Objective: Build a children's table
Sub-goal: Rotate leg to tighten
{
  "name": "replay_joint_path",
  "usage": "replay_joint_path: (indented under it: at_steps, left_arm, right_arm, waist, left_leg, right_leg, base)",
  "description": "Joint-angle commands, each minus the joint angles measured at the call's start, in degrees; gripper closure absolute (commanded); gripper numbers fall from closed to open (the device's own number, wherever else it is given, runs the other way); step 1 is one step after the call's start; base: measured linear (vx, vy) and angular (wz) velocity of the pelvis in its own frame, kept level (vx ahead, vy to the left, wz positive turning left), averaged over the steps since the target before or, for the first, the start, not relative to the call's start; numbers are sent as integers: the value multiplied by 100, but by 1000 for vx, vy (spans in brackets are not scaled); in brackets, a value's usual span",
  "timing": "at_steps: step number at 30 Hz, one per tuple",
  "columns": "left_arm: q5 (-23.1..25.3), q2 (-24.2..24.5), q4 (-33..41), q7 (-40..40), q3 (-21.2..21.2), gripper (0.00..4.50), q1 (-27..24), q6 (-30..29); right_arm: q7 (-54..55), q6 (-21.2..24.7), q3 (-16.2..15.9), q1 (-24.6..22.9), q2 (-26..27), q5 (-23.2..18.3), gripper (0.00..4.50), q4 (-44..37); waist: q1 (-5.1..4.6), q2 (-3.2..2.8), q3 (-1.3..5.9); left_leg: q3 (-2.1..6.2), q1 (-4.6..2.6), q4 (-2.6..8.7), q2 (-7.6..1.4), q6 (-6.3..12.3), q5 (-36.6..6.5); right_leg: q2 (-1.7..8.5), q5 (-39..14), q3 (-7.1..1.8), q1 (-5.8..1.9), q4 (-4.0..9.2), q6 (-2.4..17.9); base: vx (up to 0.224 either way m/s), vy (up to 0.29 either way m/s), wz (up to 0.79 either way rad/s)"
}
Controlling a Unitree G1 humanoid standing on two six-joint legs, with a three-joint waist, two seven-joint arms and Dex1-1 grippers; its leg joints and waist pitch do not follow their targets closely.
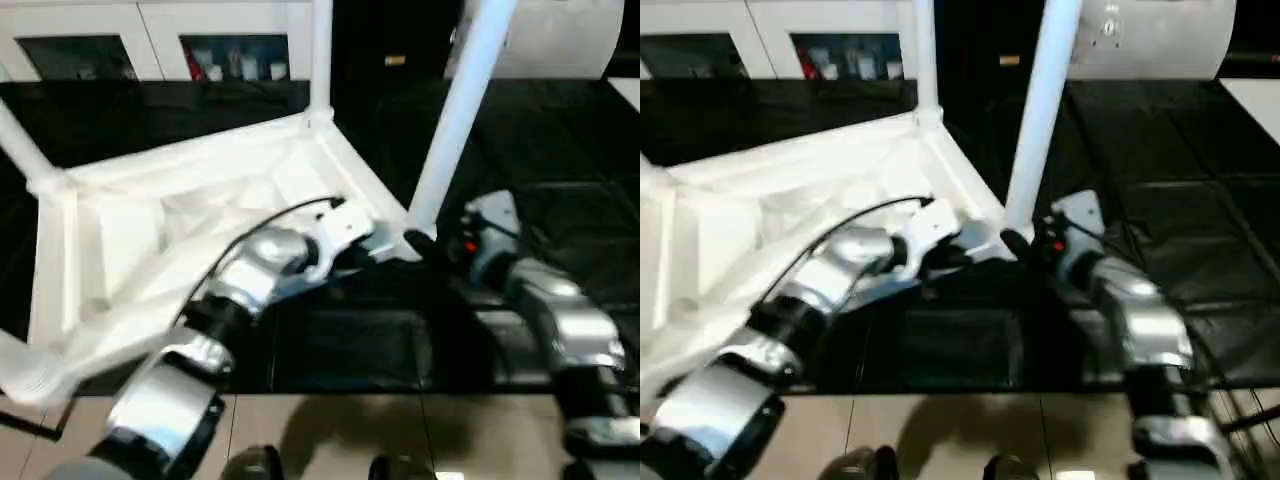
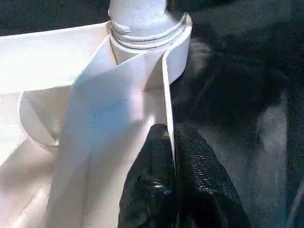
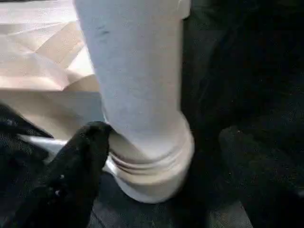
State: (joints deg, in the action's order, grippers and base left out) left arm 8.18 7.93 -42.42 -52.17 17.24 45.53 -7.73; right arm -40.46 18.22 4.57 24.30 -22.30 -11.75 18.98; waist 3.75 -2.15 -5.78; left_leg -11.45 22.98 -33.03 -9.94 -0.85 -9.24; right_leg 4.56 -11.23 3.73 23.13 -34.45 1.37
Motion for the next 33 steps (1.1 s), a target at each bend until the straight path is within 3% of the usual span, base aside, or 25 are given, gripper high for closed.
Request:
replay_joint_path:
  at_steps: [1,8,9,17,20,22,33]
  left_arm:
    - [74,124,6,-429,256,450,-96,232]
    - [7,543,24,-1609,580,450,-170,1120]
    - [-14,584,53,-1763,611,450,-181,1147]
    - [-176,852,416,-2772,928,450,-366,1573]
    - [-235,858,469,-2890,915,450,-398,1593]
    - [-246,861,453,-2949,909,450,-384,1625]
    - [-267,878,437,-2999,898,450,-391,1682]
  right_arm:
    - [-401,-83,-51,-76,-176,-134,9,-176]
    - [-1713,-294,-351,-198,-802,-293,3,-328]
    - [-1960,-257,-386,-224,-871,-381,30,-392]
    - [-3238,-65,-789,-267,-1239,-705,83,-558]
    - [-3414,-1,-872,-284,-1277,-718,114,-591]
    - [-3568,-19,-956,-282,-1297,-700,137,-566]
    - [-3887,151,-1087,-232,-1297,-825,222,-548]
  waist:
    - [40,46,412]
    - [161,41,432]
    - [180,46,428]
    - [278,38,422]
    - [281,38,425]
    - [288,70,431]
    - [289,56,425]
  left_leg:
    - [187,-146,320,-350,672,-859]
    - [164,-161,297,-380,753,-771]
    - [164,-157,294,-380,765,-800]
    - [173,-173,315,-413,646,-958]
    - [173,-171,311,-415,659,-887]
    - [174,-167,307,-412,655,-872]
    - [175,-170,308,-410,580,-961]
  right_leg:
    - [454,-258,-256,-326,385,1510]
    - [451,32,-254,-310,337,1588]
    - [459,10,-253,-317,332,1596]
    - [488,-283,-261,-302,339,1604]
    - [485,-277,-262,-290,337,1606]
    - [495,-323,-260,-295,331,1606]
    - [492,-561,-267,-276,351,1547]
  base:
    - [0,0,0]
    - [0,0,0]
    - [0,0,0]
    - [0,0,0]
    - [0,0,0]
    - [0,0,0]
    - [0,0,0]
